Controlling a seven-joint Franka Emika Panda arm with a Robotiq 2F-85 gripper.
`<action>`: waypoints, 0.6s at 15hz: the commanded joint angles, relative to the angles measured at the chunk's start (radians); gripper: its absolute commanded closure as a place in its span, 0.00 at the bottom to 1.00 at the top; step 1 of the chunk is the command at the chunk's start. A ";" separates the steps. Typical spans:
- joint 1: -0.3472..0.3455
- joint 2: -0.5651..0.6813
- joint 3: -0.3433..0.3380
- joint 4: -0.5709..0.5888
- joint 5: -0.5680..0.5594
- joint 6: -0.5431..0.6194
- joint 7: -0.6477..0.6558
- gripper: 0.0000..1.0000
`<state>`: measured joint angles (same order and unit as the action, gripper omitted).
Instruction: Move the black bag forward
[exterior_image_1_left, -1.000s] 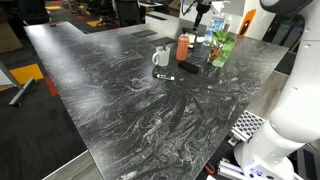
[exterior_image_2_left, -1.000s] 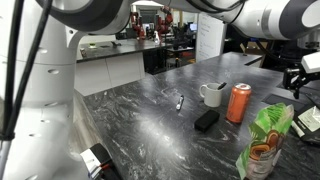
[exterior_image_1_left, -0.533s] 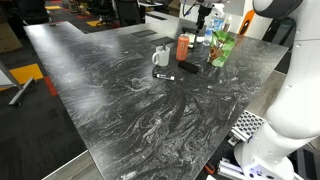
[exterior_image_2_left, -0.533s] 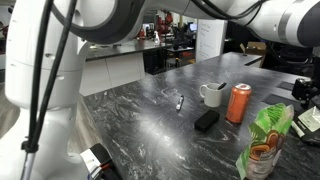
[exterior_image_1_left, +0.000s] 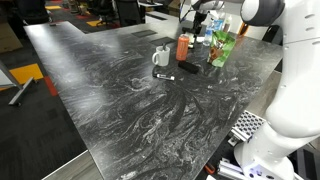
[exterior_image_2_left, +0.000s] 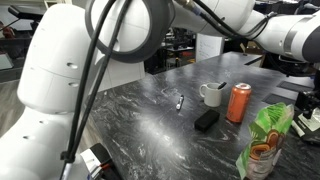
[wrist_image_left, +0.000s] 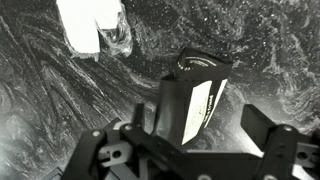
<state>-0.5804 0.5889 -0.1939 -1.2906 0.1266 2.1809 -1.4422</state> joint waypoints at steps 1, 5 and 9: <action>-0.043 0.055 0.042 0.087 0.021 -0.015 -0.031 0.34; -0.062 0.074 0.059 0.118 0.023 -0.027 -0.018 0.64; -0.059 0.076 0.049 0.116 0.037 -0.027 -0.014 0.93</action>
<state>-0.6189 0.6412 -0.1591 -1.2163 0.1365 2.1809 -1.4415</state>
